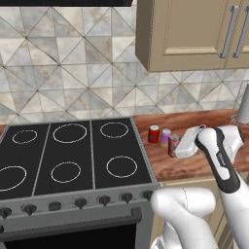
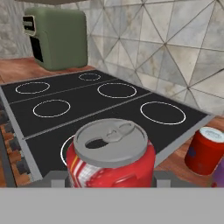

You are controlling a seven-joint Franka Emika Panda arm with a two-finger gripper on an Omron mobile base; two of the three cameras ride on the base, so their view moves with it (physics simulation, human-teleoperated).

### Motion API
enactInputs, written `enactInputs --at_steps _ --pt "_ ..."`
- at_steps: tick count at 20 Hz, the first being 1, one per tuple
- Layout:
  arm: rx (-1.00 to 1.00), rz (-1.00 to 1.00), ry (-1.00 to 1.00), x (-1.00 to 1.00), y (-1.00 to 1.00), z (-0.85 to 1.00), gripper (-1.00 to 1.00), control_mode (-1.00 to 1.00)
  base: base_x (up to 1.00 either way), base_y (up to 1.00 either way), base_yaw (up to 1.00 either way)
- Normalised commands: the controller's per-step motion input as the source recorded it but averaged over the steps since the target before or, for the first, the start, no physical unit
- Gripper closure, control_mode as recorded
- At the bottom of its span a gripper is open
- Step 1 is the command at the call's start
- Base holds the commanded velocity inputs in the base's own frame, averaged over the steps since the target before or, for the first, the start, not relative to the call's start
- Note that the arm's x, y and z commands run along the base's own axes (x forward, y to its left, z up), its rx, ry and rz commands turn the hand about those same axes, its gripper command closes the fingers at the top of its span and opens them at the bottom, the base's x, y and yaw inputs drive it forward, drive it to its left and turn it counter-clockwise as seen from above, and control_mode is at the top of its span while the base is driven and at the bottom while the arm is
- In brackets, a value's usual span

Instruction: Four empty soda cans are scattered around the kitchen. Gather all the cans and cluster them next to the stove for recycling.

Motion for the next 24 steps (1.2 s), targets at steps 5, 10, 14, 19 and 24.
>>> enactInputs --at_steps 5,10,14,19,24 --pt "0.01 -0.03 0.01 0.18 0.0 -0.26 1.0 -1.0 0.0 0.0 0.0" --pt "0.0 -0.01 0.0 0.13 0.0 -0.26 1.0 -1.0 0.0 0.0 0.0" --pt "0.0 0.0 -0.02 0.15 0.0 -0.19 1.0 -1.0 0.0 0.0 0.0" --pt "0.0 0.0 -0.03 0.12 0.0 -0.1 1.0 -1.0 0.0 0.0 0.0" --pt "0.0 -0.03 0.0 0.11 -0.03 -0.13 1.0 -1.0 0.0 0.0 0.0"
